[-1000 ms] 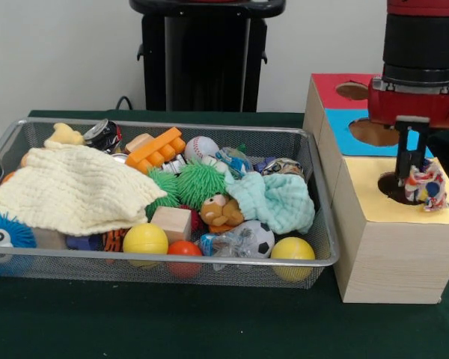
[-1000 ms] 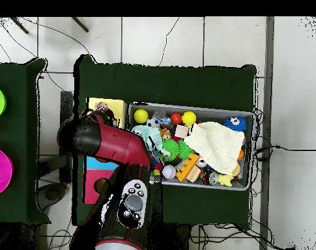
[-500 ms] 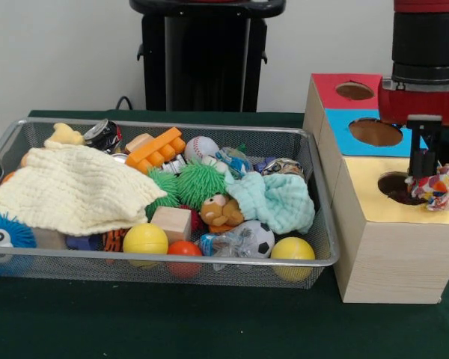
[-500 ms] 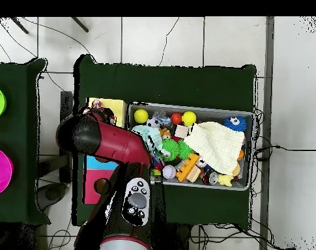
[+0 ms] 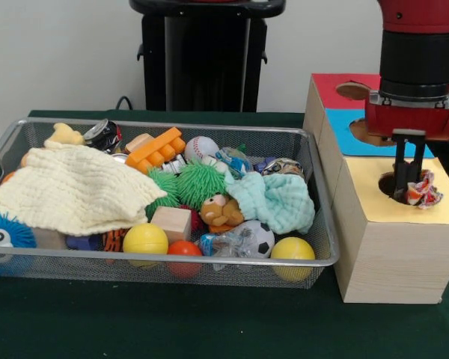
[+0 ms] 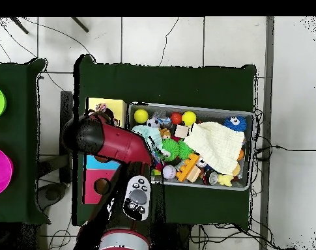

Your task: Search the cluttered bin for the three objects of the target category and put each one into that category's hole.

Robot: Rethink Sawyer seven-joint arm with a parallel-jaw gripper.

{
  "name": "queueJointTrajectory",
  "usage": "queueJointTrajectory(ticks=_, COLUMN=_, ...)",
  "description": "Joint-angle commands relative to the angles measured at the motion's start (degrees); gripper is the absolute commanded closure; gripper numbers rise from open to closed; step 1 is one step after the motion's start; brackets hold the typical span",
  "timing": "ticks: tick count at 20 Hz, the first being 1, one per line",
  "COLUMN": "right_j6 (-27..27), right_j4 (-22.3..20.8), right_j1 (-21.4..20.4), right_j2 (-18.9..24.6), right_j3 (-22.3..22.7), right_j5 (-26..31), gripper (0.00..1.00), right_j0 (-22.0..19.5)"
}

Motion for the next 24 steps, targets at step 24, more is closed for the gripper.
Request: queueJointTrajectory(ticks=24, right_j6=5.5, right_j4=-6.6, right_j1=17.4, right_j2=1.2, right_j3=-3.3, right_j5=0.9, gripper=1.00, right_j0=-0.6)
